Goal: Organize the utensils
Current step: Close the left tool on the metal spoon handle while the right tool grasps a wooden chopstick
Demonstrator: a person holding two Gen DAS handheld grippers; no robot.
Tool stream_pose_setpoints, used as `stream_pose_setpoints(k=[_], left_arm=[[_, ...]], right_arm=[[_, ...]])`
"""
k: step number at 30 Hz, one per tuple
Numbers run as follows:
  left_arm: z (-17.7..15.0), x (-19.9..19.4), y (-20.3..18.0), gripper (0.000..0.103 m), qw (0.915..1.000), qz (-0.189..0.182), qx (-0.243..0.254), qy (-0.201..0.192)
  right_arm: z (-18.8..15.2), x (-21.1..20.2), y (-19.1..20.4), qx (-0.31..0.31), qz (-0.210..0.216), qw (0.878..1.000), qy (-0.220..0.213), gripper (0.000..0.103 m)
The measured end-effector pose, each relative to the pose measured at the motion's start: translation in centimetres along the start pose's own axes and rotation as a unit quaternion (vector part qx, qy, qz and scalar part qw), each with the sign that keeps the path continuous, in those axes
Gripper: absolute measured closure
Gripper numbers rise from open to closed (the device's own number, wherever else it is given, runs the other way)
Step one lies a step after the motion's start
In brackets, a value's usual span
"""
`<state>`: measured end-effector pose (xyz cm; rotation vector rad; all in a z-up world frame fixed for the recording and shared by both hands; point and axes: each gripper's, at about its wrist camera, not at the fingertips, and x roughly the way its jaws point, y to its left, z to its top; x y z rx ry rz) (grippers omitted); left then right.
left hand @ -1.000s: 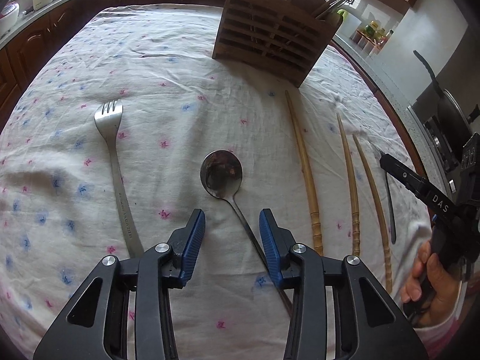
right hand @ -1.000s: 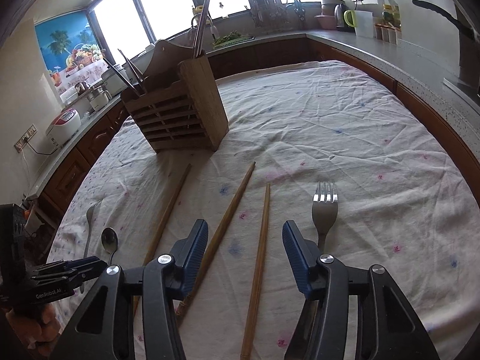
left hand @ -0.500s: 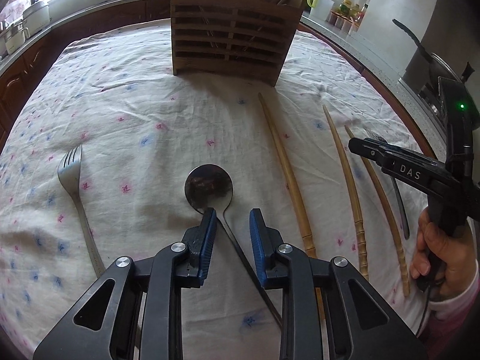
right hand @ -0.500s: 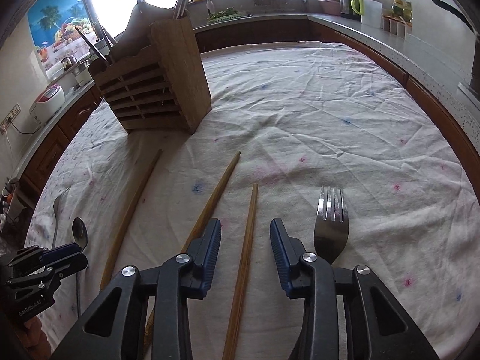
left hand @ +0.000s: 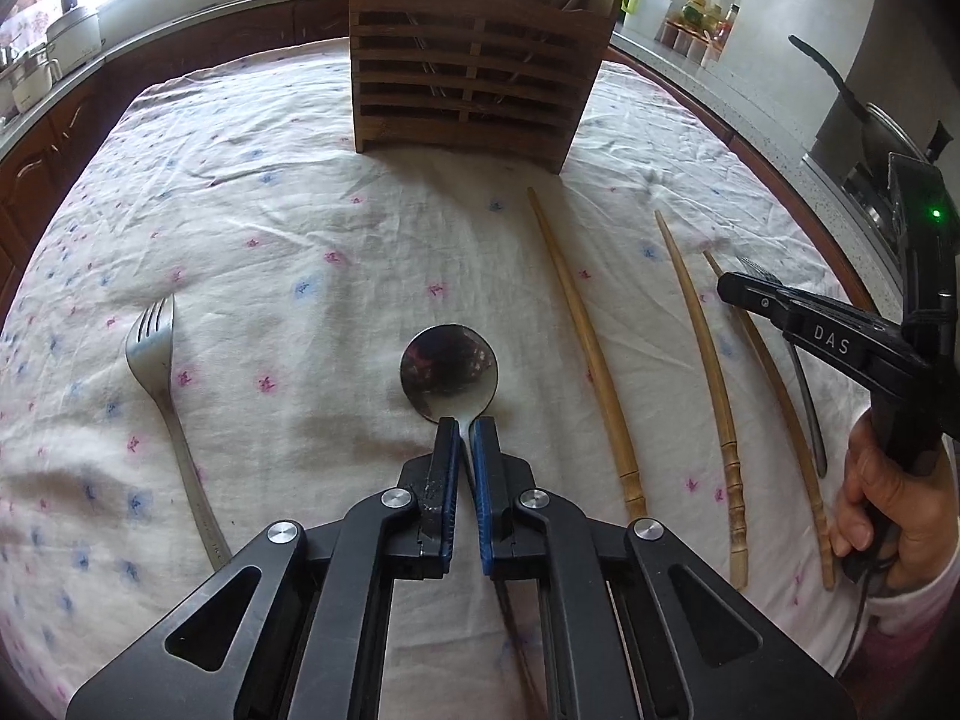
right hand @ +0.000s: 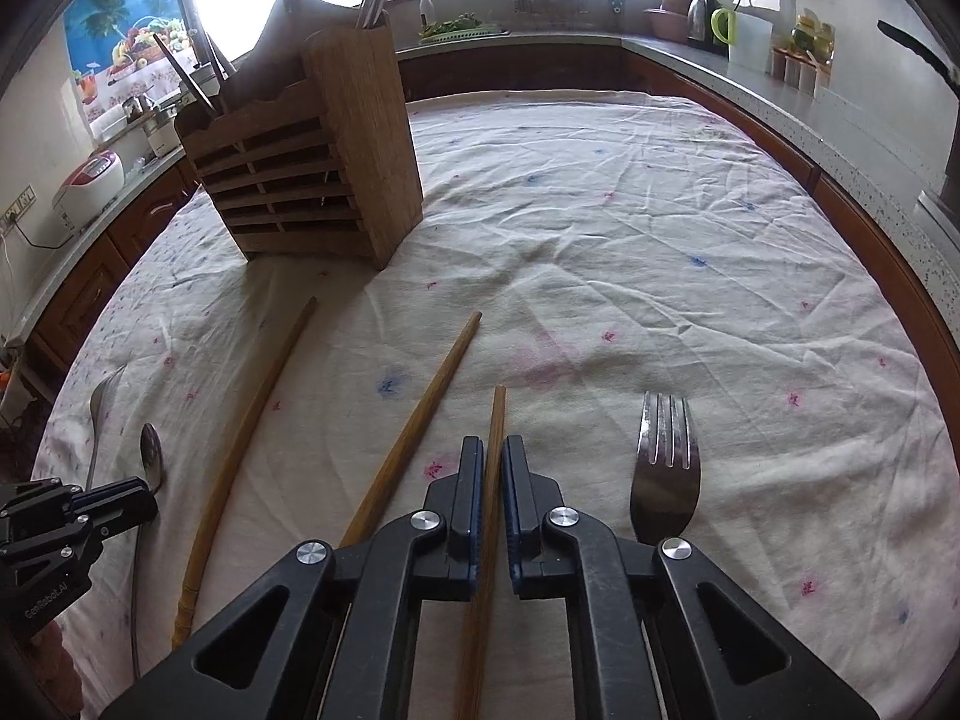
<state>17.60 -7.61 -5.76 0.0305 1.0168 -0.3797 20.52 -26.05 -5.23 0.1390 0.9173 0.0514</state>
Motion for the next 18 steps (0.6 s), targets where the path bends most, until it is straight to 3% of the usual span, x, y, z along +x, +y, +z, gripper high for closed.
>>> stream_pose_setpoints(k=[11,18], left_arm=[[-0.2,-4.2,0.5,0.1,0.9988,-0.023,-0.012,-0.043],[1.1,-8.2,1.0,0.1,0.9938,-0.034,-0.023,-0.103]], right_arm=[[0.8,-7.4,0.3,0.029,0.051,0.995,-0.077,0.097],[2.0,-10.9,1.4,0.026,0.074,0.989,-0.125,0.097]])
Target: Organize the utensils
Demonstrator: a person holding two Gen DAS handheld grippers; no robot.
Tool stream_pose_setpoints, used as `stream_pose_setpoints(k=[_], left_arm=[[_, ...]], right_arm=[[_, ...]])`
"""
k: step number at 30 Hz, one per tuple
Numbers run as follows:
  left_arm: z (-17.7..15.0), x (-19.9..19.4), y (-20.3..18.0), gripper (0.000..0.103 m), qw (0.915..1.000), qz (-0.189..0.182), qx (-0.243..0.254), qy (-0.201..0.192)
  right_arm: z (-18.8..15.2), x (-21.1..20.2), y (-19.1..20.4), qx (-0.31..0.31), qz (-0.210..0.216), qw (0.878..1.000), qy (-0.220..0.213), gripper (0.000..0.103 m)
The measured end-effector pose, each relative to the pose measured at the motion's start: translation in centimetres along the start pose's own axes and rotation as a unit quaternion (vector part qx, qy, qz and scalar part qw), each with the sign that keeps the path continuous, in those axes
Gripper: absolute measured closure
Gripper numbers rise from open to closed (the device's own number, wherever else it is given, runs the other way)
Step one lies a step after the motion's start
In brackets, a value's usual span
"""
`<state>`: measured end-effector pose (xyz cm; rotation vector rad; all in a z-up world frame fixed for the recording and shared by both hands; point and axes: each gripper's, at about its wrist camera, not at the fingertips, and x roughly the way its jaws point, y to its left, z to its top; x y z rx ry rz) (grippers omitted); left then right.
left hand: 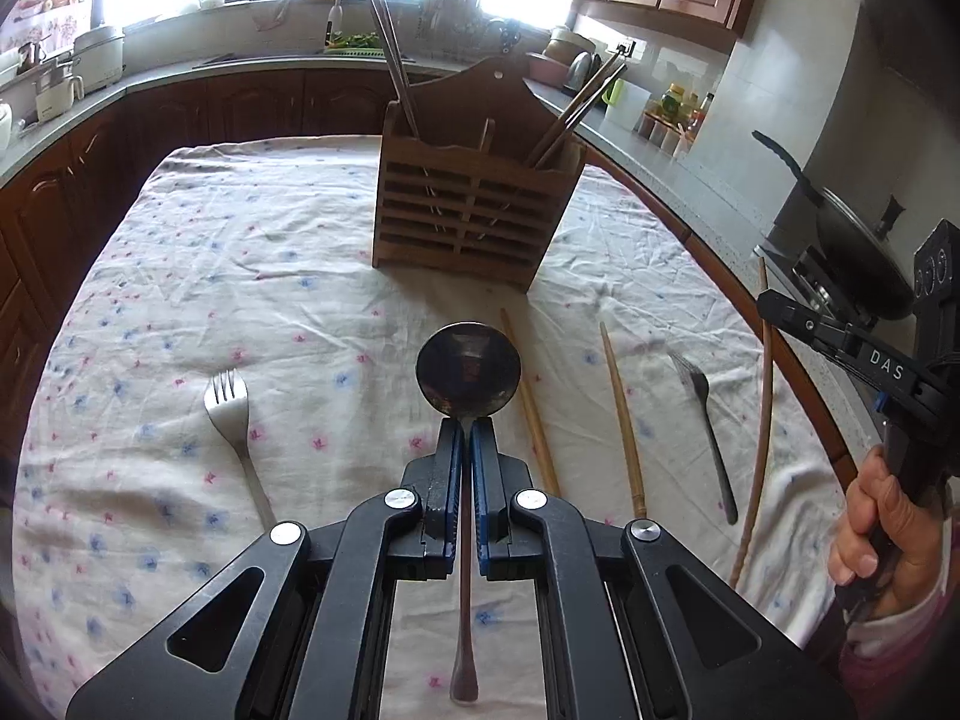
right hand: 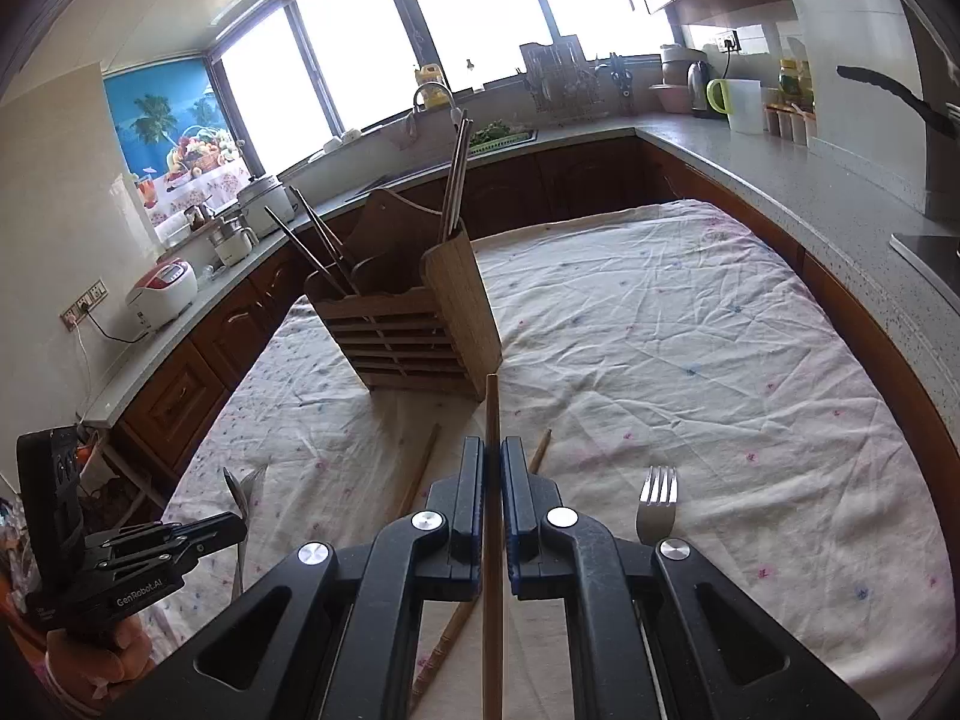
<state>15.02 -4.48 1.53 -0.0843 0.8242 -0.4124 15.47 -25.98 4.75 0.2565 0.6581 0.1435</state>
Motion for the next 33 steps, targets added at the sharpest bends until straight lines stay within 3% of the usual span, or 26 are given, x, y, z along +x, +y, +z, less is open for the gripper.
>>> stream_pose_setpoints(k=[9,13,22,27,29,33], left_arm=[[2.5,-4.0,1.2,0.103,0.9973,-0.012,-0.02,-0.069],[3.2,-4.1,1.6,0.103,0.9967,-0.001,-0.016,-0.079],[3.2,0.3,2.1,0.103,0.9993,-0.024,-0.028,-0.01],[3.3,4.9,0.2,0.093,0.9991,-0.019,-0.001,0.038],[3.3,7.2,-0.5,0.081,0.9977,-0.019,0.01,0.065],[3.3,11.0,-2.0,0.08,0.9945,-0.007,0.036,0.098]], right_arm=[[2.1,-2.0,1.6,-0.009,0.02,0.999,-0.042,0.097],[2.6,-2.4,2.0,-0.014,0.023,0.998,-0.052,0.097],[3.1,-3.3,2.1,-0.013,0.029,0.997,-0.064,0.097],[3.5,-3.8,1.9,-0.01,0.035,0.997,-0.072,0.097],[3.6,-4.0,1.9,-0.009,0.035,0.997,-0.074,0.097],[3.6,-4.0,1.2,-0.002,0.033,0.997,-0.074,0.097]])
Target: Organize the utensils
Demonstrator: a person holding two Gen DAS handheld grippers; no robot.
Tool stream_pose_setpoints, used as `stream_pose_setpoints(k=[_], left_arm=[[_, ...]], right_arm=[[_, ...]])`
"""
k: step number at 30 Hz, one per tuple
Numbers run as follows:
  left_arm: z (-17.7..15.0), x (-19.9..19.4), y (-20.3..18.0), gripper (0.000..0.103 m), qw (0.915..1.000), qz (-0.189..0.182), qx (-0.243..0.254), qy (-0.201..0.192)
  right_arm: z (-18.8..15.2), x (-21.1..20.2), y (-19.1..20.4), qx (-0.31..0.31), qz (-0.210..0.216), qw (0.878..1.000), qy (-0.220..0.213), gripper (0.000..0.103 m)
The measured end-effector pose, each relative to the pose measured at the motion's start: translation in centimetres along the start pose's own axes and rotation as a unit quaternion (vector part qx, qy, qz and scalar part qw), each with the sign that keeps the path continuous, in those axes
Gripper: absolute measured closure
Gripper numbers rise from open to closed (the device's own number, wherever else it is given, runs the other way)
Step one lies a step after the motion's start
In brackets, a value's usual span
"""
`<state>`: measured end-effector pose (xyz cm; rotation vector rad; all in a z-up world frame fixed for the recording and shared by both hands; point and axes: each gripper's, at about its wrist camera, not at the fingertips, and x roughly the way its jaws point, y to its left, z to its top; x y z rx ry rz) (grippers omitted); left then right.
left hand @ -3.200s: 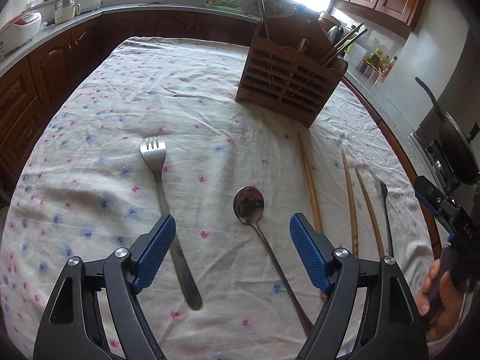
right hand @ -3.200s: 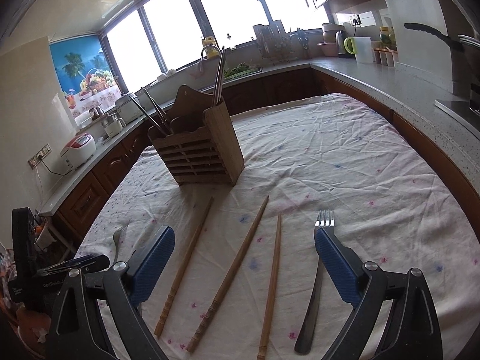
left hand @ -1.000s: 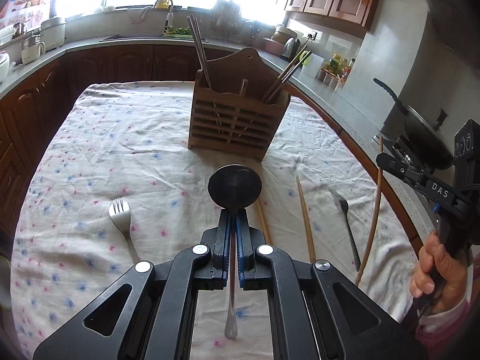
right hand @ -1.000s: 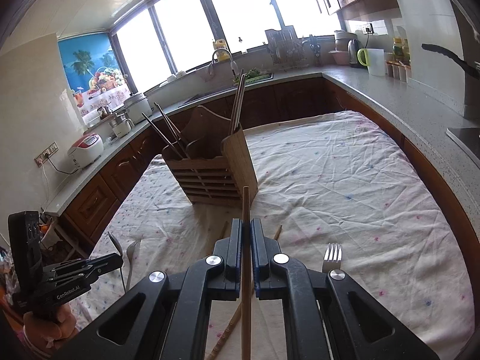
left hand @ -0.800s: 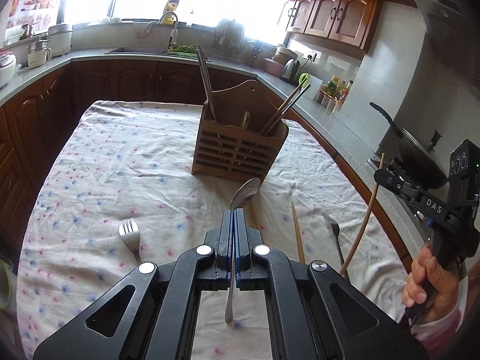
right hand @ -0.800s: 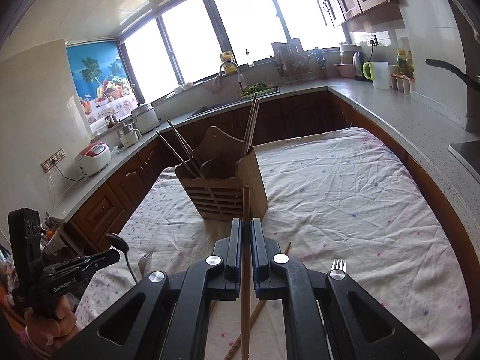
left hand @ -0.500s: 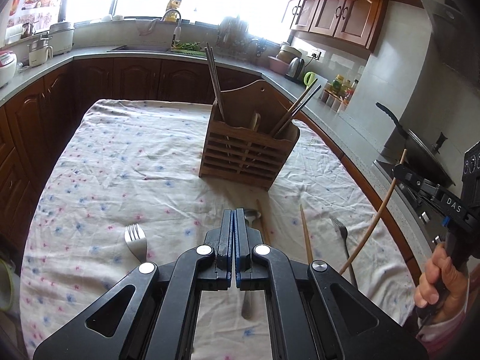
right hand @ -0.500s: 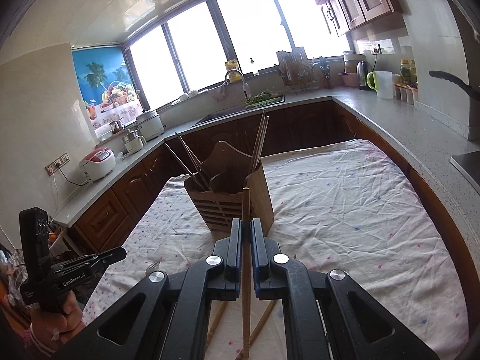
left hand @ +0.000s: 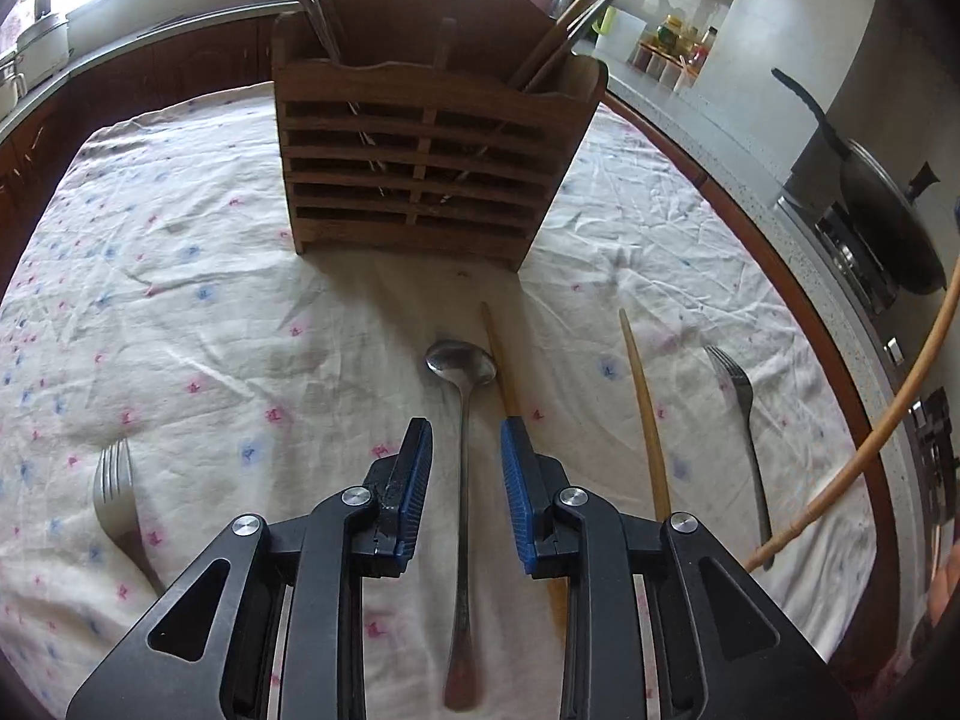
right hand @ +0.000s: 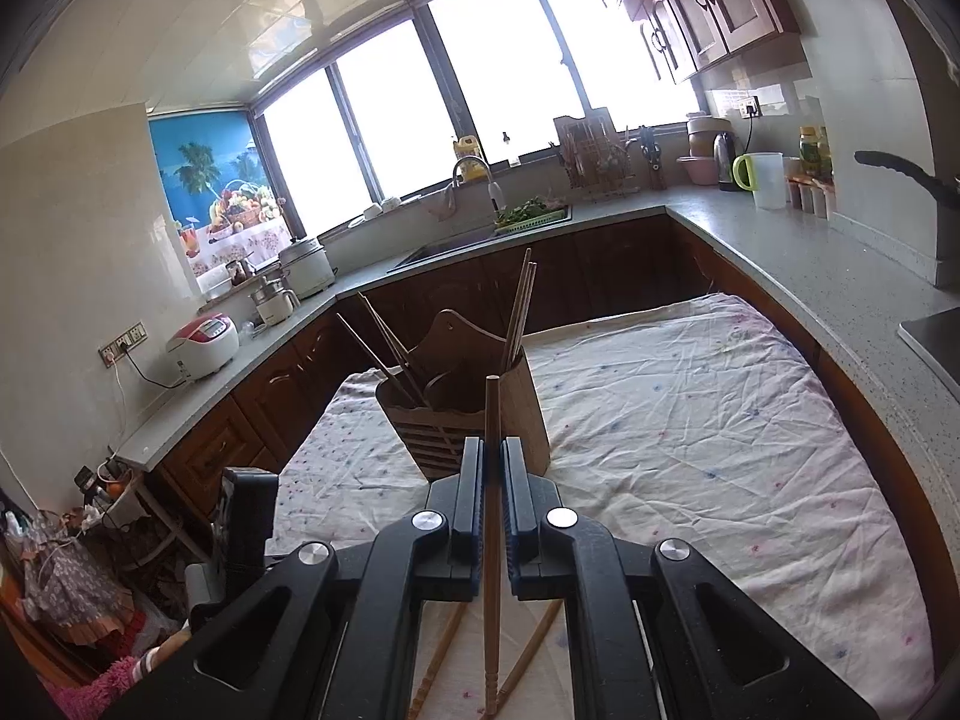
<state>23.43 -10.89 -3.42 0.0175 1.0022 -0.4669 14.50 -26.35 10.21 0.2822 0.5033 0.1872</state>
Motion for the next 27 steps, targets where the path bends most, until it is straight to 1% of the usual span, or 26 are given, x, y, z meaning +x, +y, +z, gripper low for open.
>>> stream_pose_setpoints(k=[2,4,5,6,7,9,11,13,17,23,27], left_arm=[[0.3,1.7,-0.3,0.081,0.9997,0.017,0.008,0.015],[0.5,3.3,-0.3,0.082,0.9993,0.019,0.01,0.031],[0.6,3.4,-0.4,0.086,0.9994,0.021,0.015,0.023],[0.7,3.5,-0.6,0.094,0.9993,0.022,0.024,0.021],[0.8,3.7,-0.7,0.099,0.9992,0.018,0.026,0.025],[0.9,3.2,-0.7,0.099,0.9996,0.01,0.023,0.015],[1.0,2.1,-0.6,0.099,0.9997,0.009,0.021,-0.001],[1.2,0.5,-0.2,0.099,0.9998,0.0,0.01,-0.02],[1.4,-3.6,0.5,0.099,0.9976,-0.017,-0.01,-0.066],[2.1,-9.2,1.6,0.1,0.9908,-0.025,-0.029,-0.13],[3.0,-11.7,2.6,0.101,0.9848,-0.036,-0.042,-0.165]], right_arm=[[0.0,0.0,-0.4,0.005,-0.001,1.0,0.001,0.097],[0.0,0.1,-0.8,0.009,-0.002,1.0,0.003,0.097],[0.0,0.1,-0.9,0.01,-0.003,1.0,0.003,0.097],[0.0,0.1,-1.0,0.011,-0.004,1.0,0.004,0.097],[0.0,0.1,-1.1,0.011,-0.005,1.0,0.004,0.097],[0.1,0.0,-1.2,0.013,-0.005,1.0,0.003,0.097],[0.2,-0.1,-1.2,0.014,-0.003,1.0,0.001,0.097],[0.4,-0.2,-1.0,0.012,-0.002,1.0,-0.003,0.097],[0.9,-0.3,-0.5,0.007,0.002,1.0,-0.009,0.097],[1.7,-0.3,0.4,0.001,0.013,1.0,-0.02,0.097],[2.5,0.1,1.0,-0.004,0.019,0.999,-0.028,0.097]])
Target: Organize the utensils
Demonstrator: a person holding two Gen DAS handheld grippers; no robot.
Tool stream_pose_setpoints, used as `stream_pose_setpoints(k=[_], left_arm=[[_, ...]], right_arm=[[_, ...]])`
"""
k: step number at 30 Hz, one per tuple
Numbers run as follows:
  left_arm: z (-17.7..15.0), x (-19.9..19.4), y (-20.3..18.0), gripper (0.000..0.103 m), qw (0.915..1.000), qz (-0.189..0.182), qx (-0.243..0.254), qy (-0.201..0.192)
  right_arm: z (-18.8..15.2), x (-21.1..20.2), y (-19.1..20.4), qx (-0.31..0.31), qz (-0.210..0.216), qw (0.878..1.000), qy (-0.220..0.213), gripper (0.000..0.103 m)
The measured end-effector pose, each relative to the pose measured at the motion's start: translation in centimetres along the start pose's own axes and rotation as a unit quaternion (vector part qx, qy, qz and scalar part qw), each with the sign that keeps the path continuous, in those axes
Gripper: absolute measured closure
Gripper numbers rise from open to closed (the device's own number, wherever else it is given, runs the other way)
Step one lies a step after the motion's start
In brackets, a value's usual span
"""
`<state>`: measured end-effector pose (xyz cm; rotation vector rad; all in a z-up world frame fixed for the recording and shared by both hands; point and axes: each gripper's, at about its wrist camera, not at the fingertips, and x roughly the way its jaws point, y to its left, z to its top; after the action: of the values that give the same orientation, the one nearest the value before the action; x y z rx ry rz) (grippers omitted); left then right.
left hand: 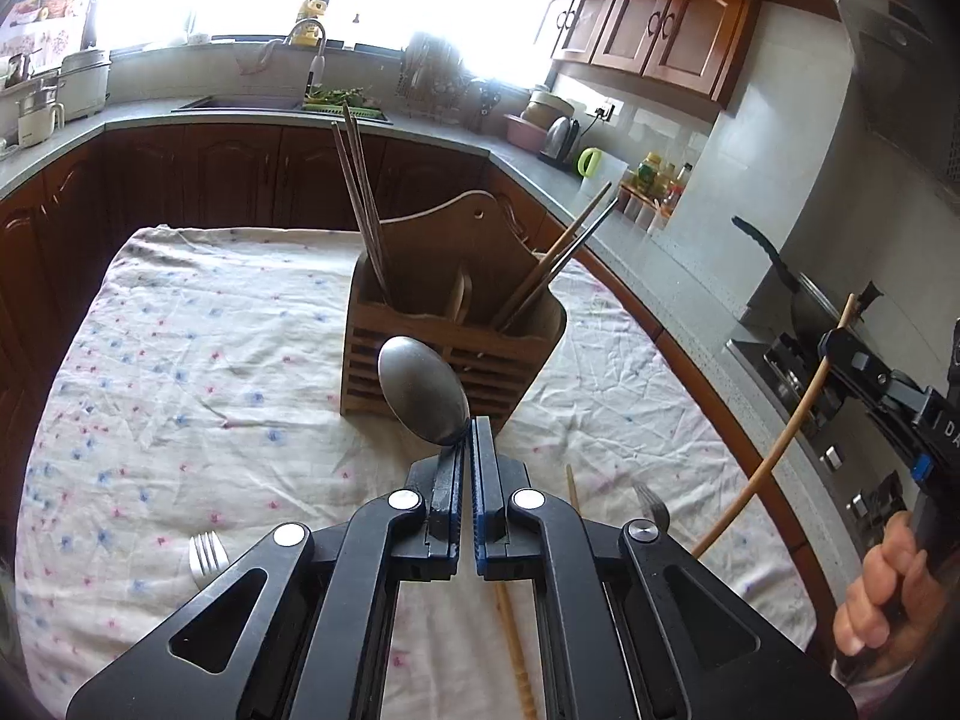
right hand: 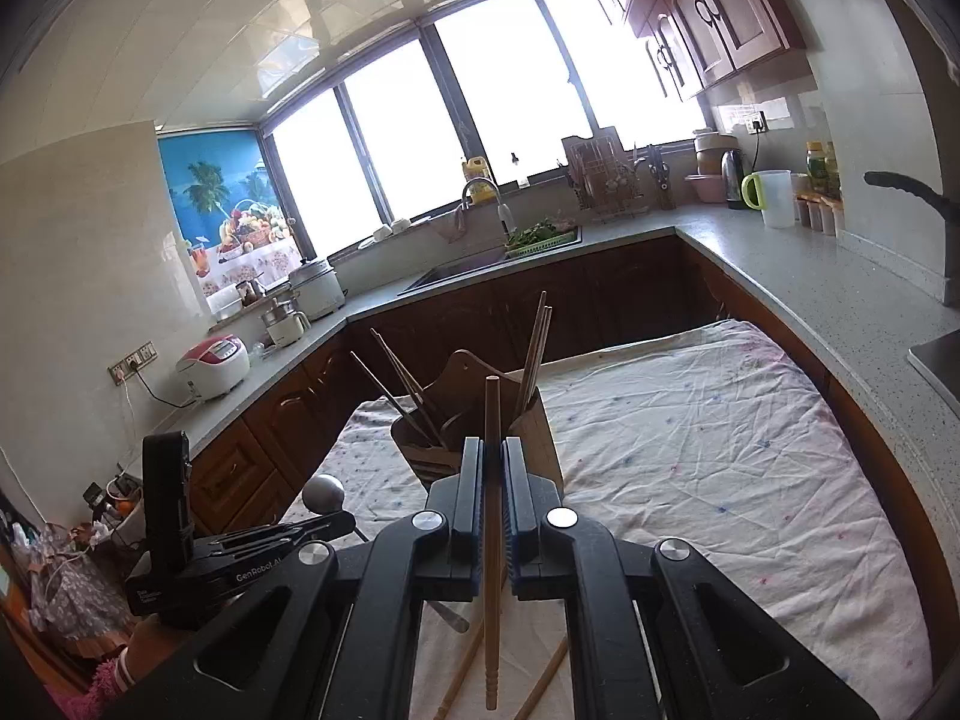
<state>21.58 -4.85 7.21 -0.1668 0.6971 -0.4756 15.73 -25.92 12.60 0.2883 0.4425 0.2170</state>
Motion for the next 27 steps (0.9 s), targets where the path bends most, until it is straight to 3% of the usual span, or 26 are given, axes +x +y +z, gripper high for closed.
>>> stream_pose_setpoints(k=[9,19,27], left_arm=[[3.0,-2.0,0.7,0.101,0.9986,0.013,0.005,-0.05],[7.3,-2.9,1.3,0.101,0.9938,0.035,0.011,-0.105],[10.7,-1.2,1.5,0.101,0.9872,0.068,0.026,-0.142]], right_arm=[[2.2,1.4,0.6,-0.004,0.009,1.0,-0.024,0.097],[6.6,2.7,1.2,-0.005,0.013,0.997,-0.082,0.097],[9.4,5.4,0.9,0.001,0.0,0.991,-0.131,0.097]])
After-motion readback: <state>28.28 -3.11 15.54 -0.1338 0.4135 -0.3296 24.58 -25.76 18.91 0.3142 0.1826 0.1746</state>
